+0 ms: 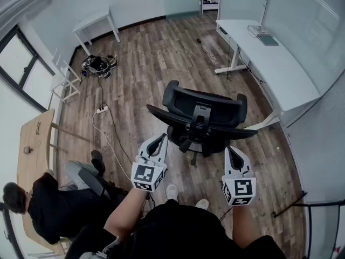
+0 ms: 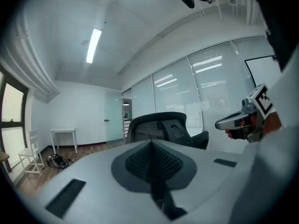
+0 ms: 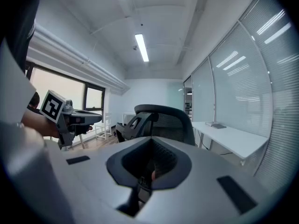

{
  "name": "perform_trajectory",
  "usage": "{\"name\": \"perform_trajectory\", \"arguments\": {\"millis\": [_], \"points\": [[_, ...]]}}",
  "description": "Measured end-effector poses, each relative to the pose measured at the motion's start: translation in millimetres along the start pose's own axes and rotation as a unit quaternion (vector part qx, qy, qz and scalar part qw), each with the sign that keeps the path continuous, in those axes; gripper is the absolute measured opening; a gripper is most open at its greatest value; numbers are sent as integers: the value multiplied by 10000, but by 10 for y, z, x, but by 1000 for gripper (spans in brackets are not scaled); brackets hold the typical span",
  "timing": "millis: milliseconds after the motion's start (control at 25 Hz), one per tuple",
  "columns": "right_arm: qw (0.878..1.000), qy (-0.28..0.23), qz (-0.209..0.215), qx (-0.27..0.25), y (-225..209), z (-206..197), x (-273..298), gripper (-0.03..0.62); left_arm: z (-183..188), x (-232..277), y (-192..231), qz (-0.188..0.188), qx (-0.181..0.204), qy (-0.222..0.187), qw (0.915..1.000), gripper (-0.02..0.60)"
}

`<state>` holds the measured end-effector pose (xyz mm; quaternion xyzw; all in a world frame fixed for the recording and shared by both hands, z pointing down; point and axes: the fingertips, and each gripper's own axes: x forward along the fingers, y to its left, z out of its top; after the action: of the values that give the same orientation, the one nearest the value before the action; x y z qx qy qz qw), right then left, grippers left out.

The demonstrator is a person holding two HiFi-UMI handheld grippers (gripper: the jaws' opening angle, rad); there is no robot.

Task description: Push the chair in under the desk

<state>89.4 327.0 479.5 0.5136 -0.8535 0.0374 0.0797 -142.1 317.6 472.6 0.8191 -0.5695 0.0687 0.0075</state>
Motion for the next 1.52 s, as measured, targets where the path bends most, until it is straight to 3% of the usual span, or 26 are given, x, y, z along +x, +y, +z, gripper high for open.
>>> {"name": "perform_trajectory", "arguments": {"millis": [560,600,640,680,800,880,960,1040,1240,1320,1400,1440,1520], "points": [[9997,-8,35,-225,94,44,185,6,-160,121,110,-101,277,269,9992,14],[9997,16,48,-236,98,31,208,31,-170,144,123,-111,306,308,9990,15],[9996,47,88,-251,111,17,227,110,-177,166,132,-139,370,344,9986,21],[9995,84,131,-289,126,4,244,170,-175,190,131,-188,486,371,9979,51],[9979,225,207,-571,155,-33,297,236,-172,280,109,-390,996,455,9932,211],[9961,321,302,-764,181,-58,347,265,-221,352,110,-474,1508,582,9857,255],[9925,421,466,-1048,235,-104,408,311,-294,432,98,-595,2136,747,9722,291],[9852,580,601,-1497,276,-175,466,348,-355,511,72,-760,2788,908,9530,338],[9586,1071,639,-2560,228,-373,637,396,-483,731,60,-1046,4298,1241,8882,376],[9300,1255,519,-3416,179,-452,741,403,-531,835,96,-1030,4918,1339,8542,377],[8847,1483,359,-4404,120,-550,846,403,-600,939,121,-969,5534,1424,8149,377],[8646,1596,313,-4754,94,-593,897,408,-626,990,123,-946,5739,1444,8005,377],[8425,1773,305,-5078,50,-670,998,414,-641,1087,116,-922,5918,1462,7873,377]]}}
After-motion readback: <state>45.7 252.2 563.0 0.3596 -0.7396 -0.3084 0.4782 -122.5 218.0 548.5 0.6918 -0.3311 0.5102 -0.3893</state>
